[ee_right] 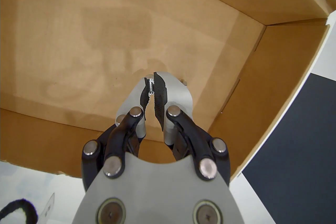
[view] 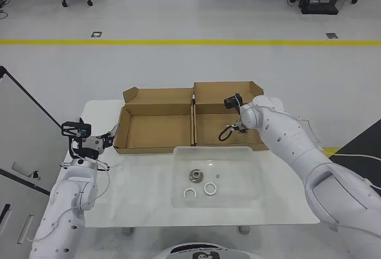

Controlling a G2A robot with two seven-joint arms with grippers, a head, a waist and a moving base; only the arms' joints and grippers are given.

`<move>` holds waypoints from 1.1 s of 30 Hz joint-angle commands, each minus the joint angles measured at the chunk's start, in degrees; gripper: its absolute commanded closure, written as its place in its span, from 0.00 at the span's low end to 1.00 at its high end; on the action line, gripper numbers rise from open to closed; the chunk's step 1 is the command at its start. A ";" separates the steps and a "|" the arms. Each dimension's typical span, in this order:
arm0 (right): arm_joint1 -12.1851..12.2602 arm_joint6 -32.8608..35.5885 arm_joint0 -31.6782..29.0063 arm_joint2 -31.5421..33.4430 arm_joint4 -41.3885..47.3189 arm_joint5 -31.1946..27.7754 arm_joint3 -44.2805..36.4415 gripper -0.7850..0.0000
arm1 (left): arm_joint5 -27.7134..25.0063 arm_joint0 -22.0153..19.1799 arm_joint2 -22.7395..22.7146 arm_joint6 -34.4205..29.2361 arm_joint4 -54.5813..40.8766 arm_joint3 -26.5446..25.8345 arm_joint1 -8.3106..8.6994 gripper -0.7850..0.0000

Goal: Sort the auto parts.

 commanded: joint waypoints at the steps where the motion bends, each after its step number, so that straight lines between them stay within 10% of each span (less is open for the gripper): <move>1: -0.28 -0.17 0.19 -0.06 -0.06 -0.09 0.60 1.00 | 0.00 0.00 0.00 0.00 0.00 0.00 0.00 0.00; 18: -1.88 -2.03 1.02 1.42 0.47 -0.89 2.69 0.55 | 0.00 0.00 0.00 0.00 0.00 0.00 0.00 0.00; 21: -1.64 -2.63 1.16 2.72 0.99 -1.29 1.46 0.00 | 0.00 0.00 0.00 0.00 0.00 0.00 0.00 0.00; 33: 2.55 0.11 -3.49 12.81 1.84 -2.60 -13.97 0.00 | 0.00 0.00 0.00 0.00 0.00 0.00 0.00 0.00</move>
